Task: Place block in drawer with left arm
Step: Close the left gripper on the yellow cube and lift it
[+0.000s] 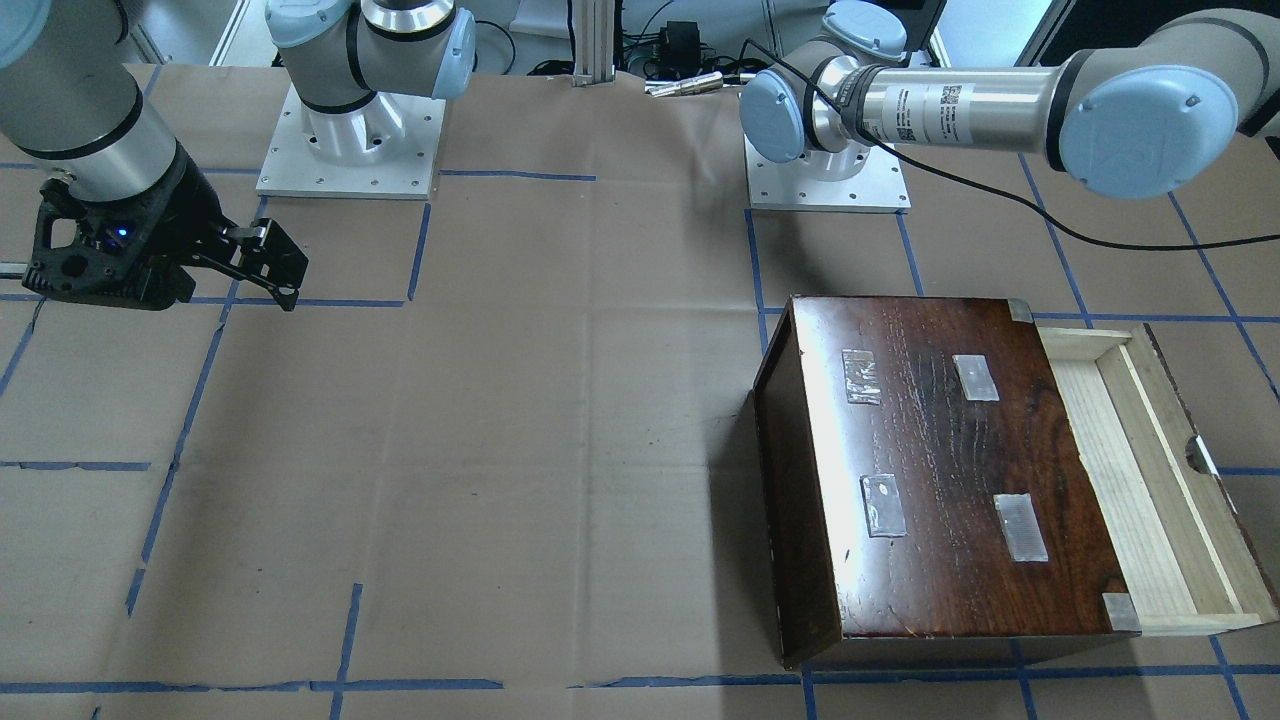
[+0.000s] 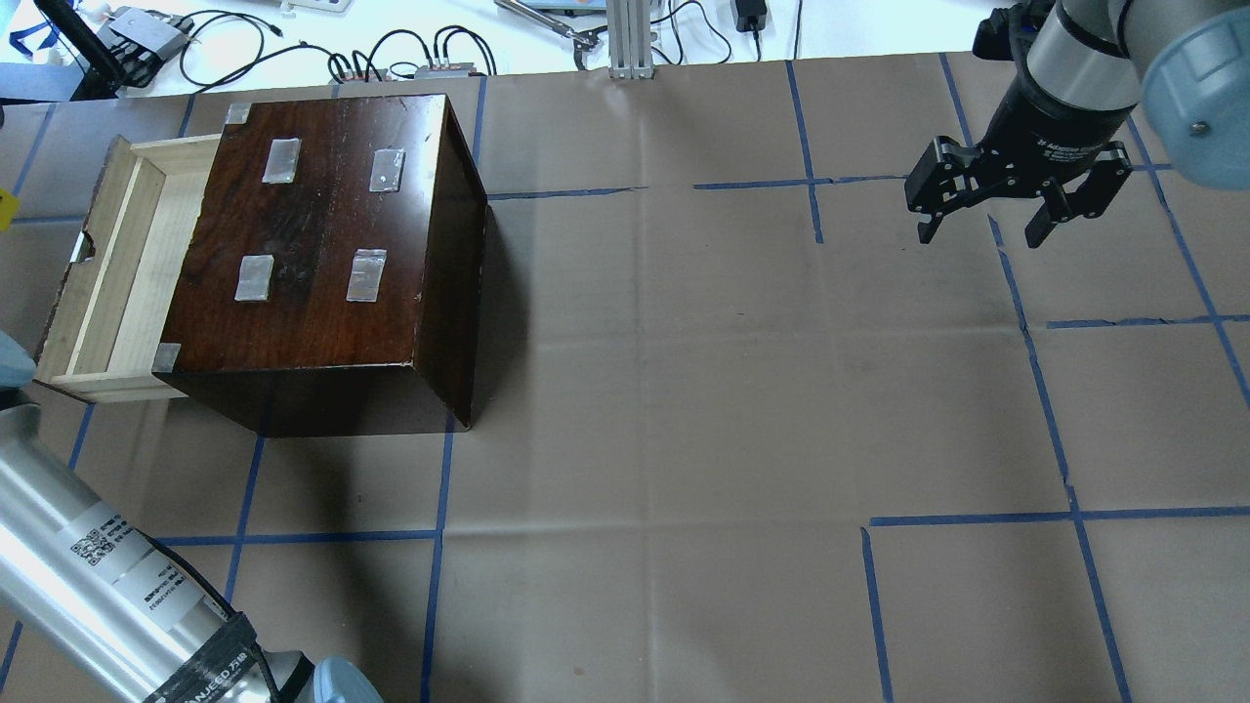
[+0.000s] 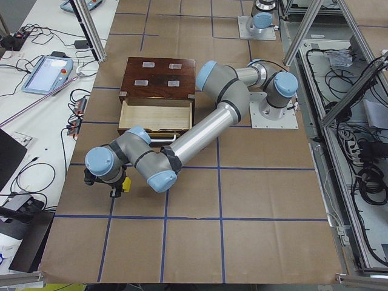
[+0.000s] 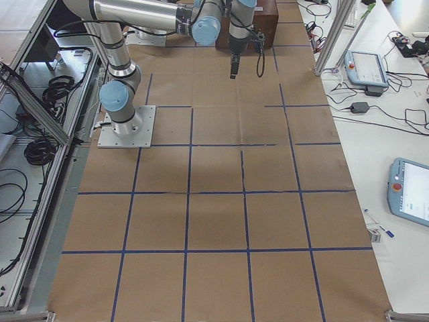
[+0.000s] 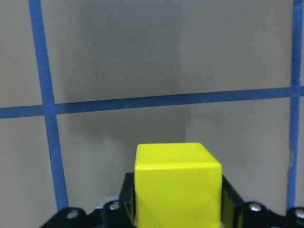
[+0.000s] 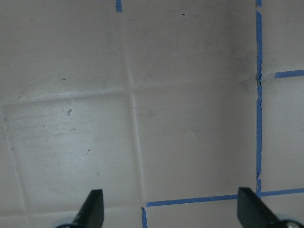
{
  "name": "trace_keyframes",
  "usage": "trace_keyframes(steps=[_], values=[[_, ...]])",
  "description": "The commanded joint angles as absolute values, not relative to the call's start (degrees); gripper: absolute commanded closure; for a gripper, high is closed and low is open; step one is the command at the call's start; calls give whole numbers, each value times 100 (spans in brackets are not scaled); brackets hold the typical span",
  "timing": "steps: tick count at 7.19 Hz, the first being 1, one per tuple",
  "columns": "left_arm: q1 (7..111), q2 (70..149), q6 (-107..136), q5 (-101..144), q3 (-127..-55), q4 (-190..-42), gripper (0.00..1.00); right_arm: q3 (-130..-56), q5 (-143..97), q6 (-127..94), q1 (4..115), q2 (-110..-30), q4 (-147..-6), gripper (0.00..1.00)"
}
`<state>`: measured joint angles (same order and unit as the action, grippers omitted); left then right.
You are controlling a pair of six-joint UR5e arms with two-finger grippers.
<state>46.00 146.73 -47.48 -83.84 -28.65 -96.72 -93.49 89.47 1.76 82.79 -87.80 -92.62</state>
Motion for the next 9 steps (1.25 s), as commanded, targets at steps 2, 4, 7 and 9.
trace_keyframes(steps=[2, 4, 7, 9], values=[[4605, 13548, -4676, -8376, -3731, -10151, 66, -9352, 8947, 176, 8279, -8780, -9264, 0], [4649, 12591, -4335, -8350, -4942, -9916, 66, -9351, 8947, 176, 8279, -8780, -9264, 0], [5480, 11333, -3230, -8341, -6638, -9101, 66, -9351, 8947, 176, 8279, -8780, -9264, 0], [5983, 10839, -2456, -8350, -7720, -8336, 66, -9352, 8947, 176, 8279, -8780, -9264, 0]])
